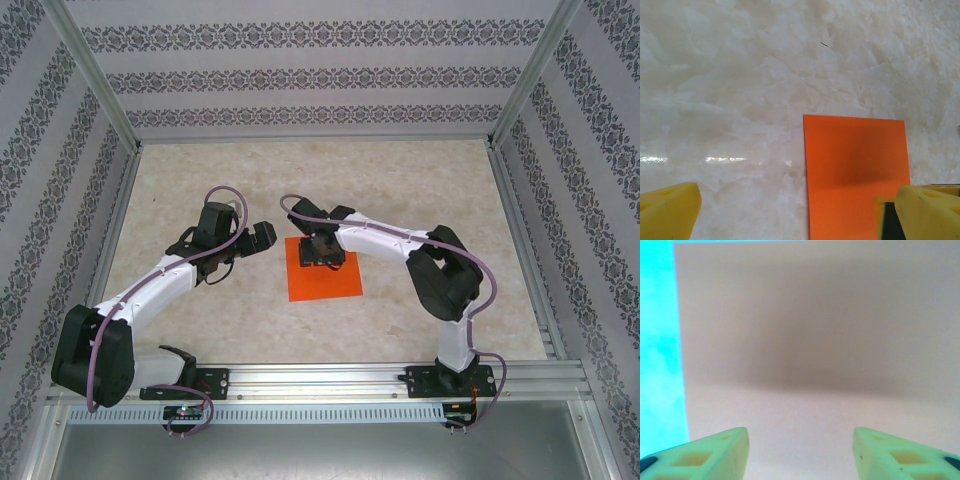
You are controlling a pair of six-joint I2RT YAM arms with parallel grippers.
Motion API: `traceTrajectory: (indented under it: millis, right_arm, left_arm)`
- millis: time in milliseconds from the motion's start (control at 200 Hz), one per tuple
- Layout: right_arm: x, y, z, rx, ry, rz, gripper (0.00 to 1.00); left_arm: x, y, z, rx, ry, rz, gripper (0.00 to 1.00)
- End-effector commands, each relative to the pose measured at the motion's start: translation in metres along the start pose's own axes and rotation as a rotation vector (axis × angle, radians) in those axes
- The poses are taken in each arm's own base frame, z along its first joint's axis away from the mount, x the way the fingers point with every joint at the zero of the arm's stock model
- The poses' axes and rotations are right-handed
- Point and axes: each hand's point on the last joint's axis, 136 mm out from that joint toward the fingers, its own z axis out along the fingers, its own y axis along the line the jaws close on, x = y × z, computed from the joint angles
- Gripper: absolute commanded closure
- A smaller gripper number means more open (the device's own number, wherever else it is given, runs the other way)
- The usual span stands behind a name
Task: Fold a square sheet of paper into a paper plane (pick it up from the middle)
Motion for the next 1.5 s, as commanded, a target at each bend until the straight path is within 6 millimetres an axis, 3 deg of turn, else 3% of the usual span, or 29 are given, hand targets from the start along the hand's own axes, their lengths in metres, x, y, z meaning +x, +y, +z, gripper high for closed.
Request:
traceTrajectory:
  millis: [0,160,515,764,914,1229,1334,1499]
  right_arm:
    - [-0.012,0.004,-0.016,-0.053,-0.048,0.025,0.45]
    - [-0.012,-0.005,-0.011,0.001,-0.040,0.027,0.12]
    - [0.003,-0.013,0.033,0.089,0.063,-0.003,0.02]
    - [0.028,-0.019,0.061,0.094,0.139,0.003,0.04]
    - [0.034,-0.023,0.065,0.123,0.148,-0.004,0.08]
    - [0.023,-0.022,0.053,0.147,0.111,-0.024,0.16]
    - [0.013,-0.015,0.040,0.114,0.076,-0.021,0.22]
    - [-0.003,-0.008,0.018,0.061,0.016,0.006,0.41]
  left_arm:
    - [0.004,-0.003,-0.003,0.010,0.012,-0.005,0.00]
    - [0.004,-0.003,-0.003,0.010,0.011,-0.004,0.00]
    - [0.004,-0.003,-0.004,0.007,0.009,-0.001,0.00]
    - [0.004,-0.003,-0.003,0.007,0.012,0.000,0.00]
    - [0.004,-0.003,-0.002,0.008,0.013,-0.002,0.00]
    - [0.004,-0.003,-0.002,0.007,0.016,-0.002,0.00]
    - [0.004,-0.004,-0.002,0.008,0.015,-0.002,0.00]
    - [0.004,-0.003,-0.002,0.008,0.015,-0.003,0.00]
